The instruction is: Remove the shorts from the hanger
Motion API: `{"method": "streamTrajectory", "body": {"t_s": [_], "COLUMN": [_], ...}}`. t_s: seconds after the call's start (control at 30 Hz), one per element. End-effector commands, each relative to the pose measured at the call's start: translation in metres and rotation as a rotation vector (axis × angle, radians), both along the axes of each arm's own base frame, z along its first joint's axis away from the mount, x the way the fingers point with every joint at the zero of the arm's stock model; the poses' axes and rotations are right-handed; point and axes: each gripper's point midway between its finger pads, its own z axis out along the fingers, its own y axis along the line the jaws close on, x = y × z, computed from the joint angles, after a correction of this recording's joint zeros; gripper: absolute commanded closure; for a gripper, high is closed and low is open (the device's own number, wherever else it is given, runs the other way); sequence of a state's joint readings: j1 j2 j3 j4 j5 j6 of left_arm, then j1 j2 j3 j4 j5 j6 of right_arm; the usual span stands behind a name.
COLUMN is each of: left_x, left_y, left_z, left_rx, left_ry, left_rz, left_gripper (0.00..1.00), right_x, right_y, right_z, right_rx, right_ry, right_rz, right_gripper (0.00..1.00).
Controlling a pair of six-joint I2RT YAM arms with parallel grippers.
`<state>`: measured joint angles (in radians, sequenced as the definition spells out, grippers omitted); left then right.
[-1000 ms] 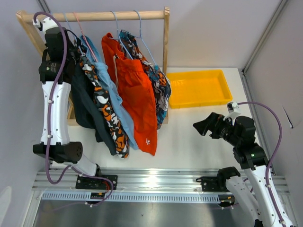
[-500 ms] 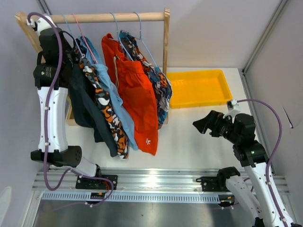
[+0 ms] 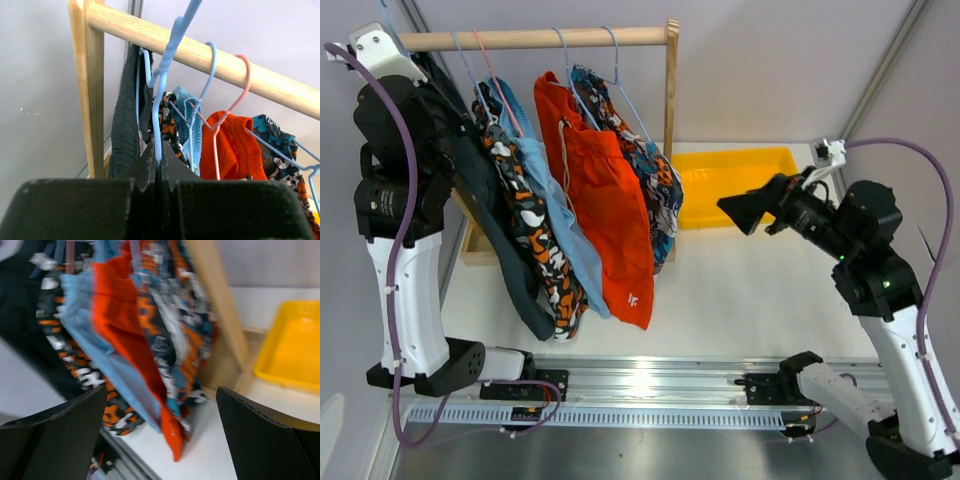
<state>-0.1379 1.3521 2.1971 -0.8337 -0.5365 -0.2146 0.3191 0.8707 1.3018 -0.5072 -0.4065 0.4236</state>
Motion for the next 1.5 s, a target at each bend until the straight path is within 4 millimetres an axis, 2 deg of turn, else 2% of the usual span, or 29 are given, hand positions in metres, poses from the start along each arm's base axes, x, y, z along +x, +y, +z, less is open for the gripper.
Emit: {"method": "streamTrajectory", "body": {"t_s": [0.0, 0.03, 0.07, 0.1, 0.13, 0.17, 0.2, 0.27, 0.3, 0.37, 0.4, 0.43, 0.47, 0.5, 0.53, 0.57, 0.6, 0.63, 0.67, 0.73, 0.83, 1.13, 1.2, 1.23, 1.3, 1.33, 1.37, 1.4, 1.47], "left_x": [-0.029, -0.03, -0.035, -0.037, -0.04, -0.039, -0.042, -0.044, -0.044, -0.046, -0.045, -0.047, -0.048, -0.048, -0.051, -0.05, -0.051, -0.052, -0.052, -0.053, -0.054, -0.06, -0.063, -0.063, -0.066, -0.067, -0.069, -0.071, -0.072], "left_y": [-0.004, -0.007, -0.006, -0.007, -0.007, -0.006, -0.005, -0.005, -0.006, -0.005, -0.006, -0.006, -0.006, -0.006, -0.006, -0.006, -0.006, -0.006, -0.006, -0.006, -0.008, -0.019, -0.019, -0.019, -0.017, -0.016, -0.015, -0.014, -0.012], "left_z": [0.047, 0.043, 0.045, 0.038, 0.038, 0.033, 0.03, 0.027, 0.023, 0.019, 0.016, 0.015, 0.014, 0.013, 0.013, 0.011, 0.011, 0.009, 0.009, 0.008, 0.007, 0.012, 0.012, 0.011, 0.013, 0.013, 0.014, 0.013, 0.011], "left_rx": [-0.004, -0.004, -0.005, -0.003, -0.002, 0.008, 0.01, 0.008, 0.007, 0.004, 0.006, 0.005, 0.003, 0.003, 0.0, 0.0, 0.0, 0.002, 0.002, 0.002, -0.006, -0.052, -0.057, -0.056, -0.051, -0.046, -0.046, -0.043, -0.043], "left_ry": [-0.17, -0.158, -0.165, -0.149, -0.151, -0.136, -0.13, -0.125, -0.117, -0.104, -0.095, -0.092, -0.092, -0.091, -0.092, -0.088, -0.088, -0.084, -0.084, -0.081, -0.082, -0.102, -0.107, -0.104, -0.11, -0.107, -0.111, -0.112, -0.11], "left_rz": [-0.02, -0.031, -0.031, -0.036, -0.034, -0.031, -0.028, -0.031, -0.036, -0.037, -0.037, -0.038, -0.043, -0.045, -0.045, -0.045, -0.045, -0.045, -0.045, -0.048, -0.061, -0.124, -0.131, -0.131, -0.123, -0.118, -0.115, -0.113, -0.104], "left_gripper": [1.0, 1.0, 1.0, 1.0, 1.0, 1.0, 1.0, 1.0, 1.0, 1.0, 1.0, 1.0, 1.0, 1.0, 1.0, 1.0, 1.0, 1.0, 1.0, 1.0, 1.0, 1.0, 1.0, 1.0, 1.0, 1.0, 1.0, 1.0, 1.0], "right_x": [-0.011, -0.028, -0.023, -0.036, -0.042, -0.061, -0.065, -0.074, -0.088, -0.097, -0.107, -0.112, -0.116, -0.125, -0.126, -0.129, -0.135, -0.134, -0.135, -0.138, -0.137, -0.12, -0.115, -0.114, -0.112, -0.113, -0.116, -0.116, -0.129], "right_y": [0.045, 0.068, 0.072, 0.107, 0.124, 0.149, 0.175, 0.203, 0.23, 0.253, 0.275, 0.285, 0.291, 0.3, 0.32, 0.324, 0.331, 0.349, 0.35, 0.366, 0.374, 0.416, 0.425, 0.427, 0.431, 0.431, 0.431, 0.427, 0.415], "right_z": [0.037, 0.053, 0.056, 0.065, 0.061, 0.061, 0.062, 0.062, 0.062, 0.062, 0.062, 0.061, 0.076, 0.076, 0.06, 0.076, 0.073, 0.057, 0.071, 0.059, 0.062, 0.017, 0.012, 0.012, 0.01, 0.008, 0.006, 0.004, 0.016], "right_rx": [0.011, 0.001, -0.021, -0.041, -0.101, -0.128, -0.149, -0.155, -0.148, -0.148, -0.143, -0.144, -0.111, -0.112, -0.146, -0.113, -0.125, -0.159, -0.127, -0.144, -0.111, -0.133, -0.126, -0.122, -0.118, -0.12, -0.127, -0.139, -0.133], "right_ry": [-0.093, -0.136, -0.149, -0.162, -0.187, -0.202, -0.206, -0.212, -0.218, -0.222, -0.223, -0.224, -0.238, -0.242, -0.235, -0.25, -0.248, -0.238, -0.249, -0.239, -0.236, -0.206, -0.223, -0.228, -0.231, -0.226, -0.221, -0.22, -0.246], "right_rz": [0.148, 0.197, 0.198, 0.233, 0.241, 0.254, 0.274, 0.29, 0.341, 0.359, 0.389, 0.401, 0.403, 0.425, 0.431, 0.429, 0.438, 0.434, 0.428, 0.434, 0.421, 0.368, 0.35, 0.346, 0.338, 0.338, 0.338, 0.321, 0.311], "right_gripper": [0.01, 0.01, 0.01, 0.01, 0.01, 0.01, 0.01, 0.01, 0.01, 0.01, 0.01, 0.01, 0.01, 0.01, 0.01, 0.01, 0.01, 0.01, 0.01, 0.01, 0.01, 0.03, 0.23, 0.45, 0.67, 0.95, 1.0, 1.0, 1.0]}}
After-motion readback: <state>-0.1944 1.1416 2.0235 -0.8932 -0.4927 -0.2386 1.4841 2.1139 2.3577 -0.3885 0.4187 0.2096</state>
